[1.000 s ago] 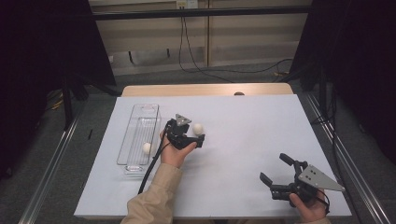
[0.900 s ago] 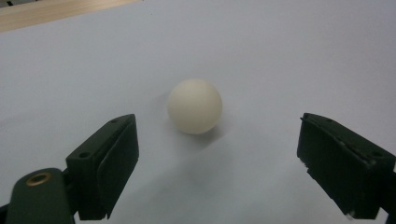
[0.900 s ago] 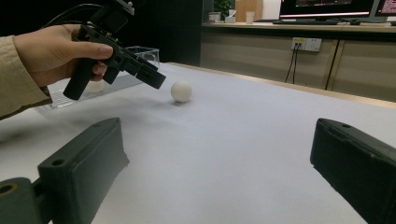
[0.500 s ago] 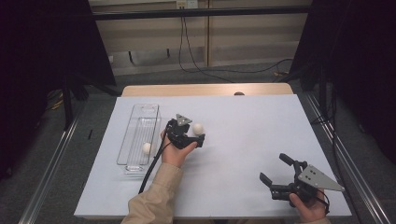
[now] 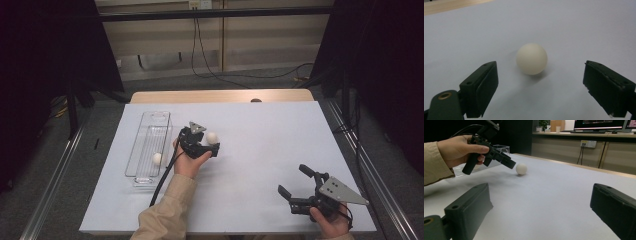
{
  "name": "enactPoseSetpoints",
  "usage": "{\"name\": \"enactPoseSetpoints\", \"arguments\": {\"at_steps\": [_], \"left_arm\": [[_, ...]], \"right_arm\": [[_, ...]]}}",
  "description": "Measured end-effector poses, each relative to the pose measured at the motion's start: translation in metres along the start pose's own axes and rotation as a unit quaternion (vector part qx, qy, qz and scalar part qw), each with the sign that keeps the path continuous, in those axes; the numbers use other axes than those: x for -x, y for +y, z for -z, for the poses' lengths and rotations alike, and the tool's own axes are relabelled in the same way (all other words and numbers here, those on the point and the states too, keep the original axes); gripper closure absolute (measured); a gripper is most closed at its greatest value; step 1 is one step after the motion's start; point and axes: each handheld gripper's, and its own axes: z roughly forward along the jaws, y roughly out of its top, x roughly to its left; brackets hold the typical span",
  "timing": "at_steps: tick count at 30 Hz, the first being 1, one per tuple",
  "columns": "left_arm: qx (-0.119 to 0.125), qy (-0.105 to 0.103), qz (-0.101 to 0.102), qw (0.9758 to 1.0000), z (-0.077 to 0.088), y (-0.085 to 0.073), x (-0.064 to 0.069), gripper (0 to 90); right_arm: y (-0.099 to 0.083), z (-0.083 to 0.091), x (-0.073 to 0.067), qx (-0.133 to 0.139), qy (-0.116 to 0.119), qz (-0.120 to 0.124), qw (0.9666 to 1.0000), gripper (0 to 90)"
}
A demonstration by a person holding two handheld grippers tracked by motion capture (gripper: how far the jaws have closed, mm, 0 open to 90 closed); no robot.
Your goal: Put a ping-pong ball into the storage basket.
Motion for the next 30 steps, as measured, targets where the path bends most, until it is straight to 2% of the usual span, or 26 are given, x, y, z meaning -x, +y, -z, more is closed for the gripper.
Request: {"name": "enactPoseSetpoints", "arguments": {"at_steps": [30], "left_arm": [[0.001,-0.003,0.009,1.0,-0.0021,0.0011,-0.0022,12.6]], "right_arm": [[0.0002,-0.0011,-0.0003,0.0,0.002,0.003,1.0,2.4]]}}
